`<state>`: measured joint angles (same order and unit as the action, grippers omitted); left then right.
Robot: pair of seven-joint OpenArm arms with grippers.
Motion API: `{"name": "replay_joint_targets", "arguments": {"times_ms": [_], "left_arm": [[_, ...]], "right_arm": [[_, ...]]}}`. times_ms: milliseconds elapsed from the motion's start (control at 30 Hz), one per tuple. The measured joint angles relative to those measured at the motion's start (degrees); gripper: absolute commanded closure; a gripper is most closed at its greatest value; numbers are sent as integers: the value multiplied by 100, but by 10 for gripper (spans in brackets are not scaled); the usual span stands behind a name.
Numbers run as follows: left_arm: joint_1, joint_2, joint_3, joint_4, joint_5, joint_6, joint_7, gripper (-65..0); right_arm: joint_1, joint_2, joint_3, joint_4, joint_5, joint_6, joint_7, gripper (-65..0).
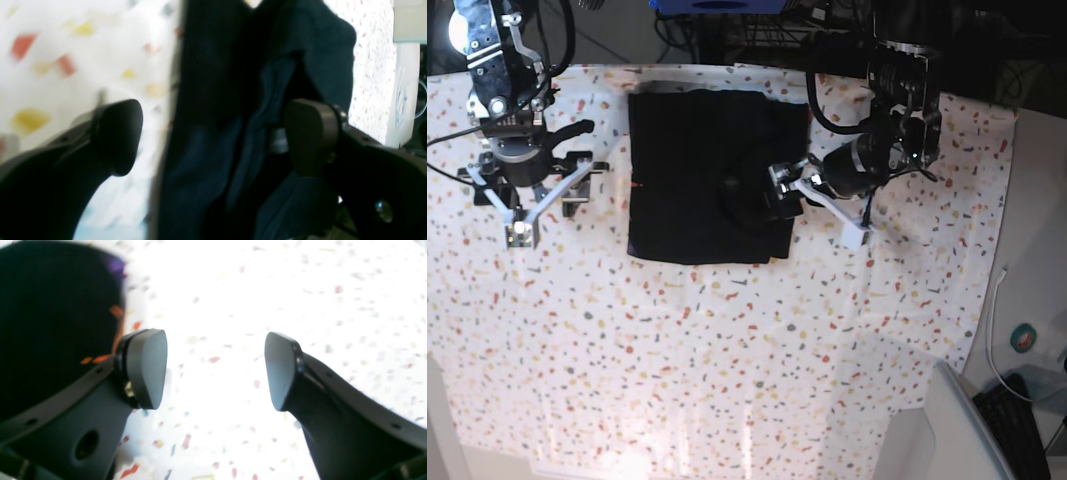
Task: Layout the t-shirt on the table in an organized manner, then fold the t-shirt properly
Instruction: 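Push the folded stack with the left gripper to tidy its edges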
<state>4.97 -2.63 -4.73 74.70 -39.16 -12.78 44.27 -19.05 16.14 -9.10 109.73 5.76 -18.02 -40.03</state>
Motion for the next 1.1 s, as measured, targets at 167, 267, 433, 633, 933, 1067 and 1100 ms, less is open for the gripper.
{"name": "replay_joint_targets", "arguments": {"times_ms": [167, 267, 433, 633, 933, 1067, 1100], "left_arm": [[-391, -116, 710, -529, -59, -72, -111, -500], [-581, -297, 1091, -789, -116, -70, -103, -303], [-796, -627, 1526, -905, -122, -17, 39, 0], [-1784, -984, 2986, -1167, 402, -50, 269, 0], [-2975, -415, 5187, -1521, 2625, 31, 190, 0], [-3008, -59, 5683, -1567, 3442, 31, -280, 0], [-3003, 9, 5842, -1569, 3654, 9, -514, 0]], "right_arm": [[2, 2, 466, 0, 20, 0, -4, -432], [17, -15, 789, -81, 4, 0, 4, -428], [15, -61, 1102, -579, 2, 503, 708, -425], [-17, -870, 2000, -855, 0, 817, 796, -425], [-83, -892, 2881, -1025, -4, 811, 831, -333], [-68, -855, 3357, -1392, -35, 892, 855, -171], [-68, -824, 3458, -1473, -33, 1132, 844, -137]]}}
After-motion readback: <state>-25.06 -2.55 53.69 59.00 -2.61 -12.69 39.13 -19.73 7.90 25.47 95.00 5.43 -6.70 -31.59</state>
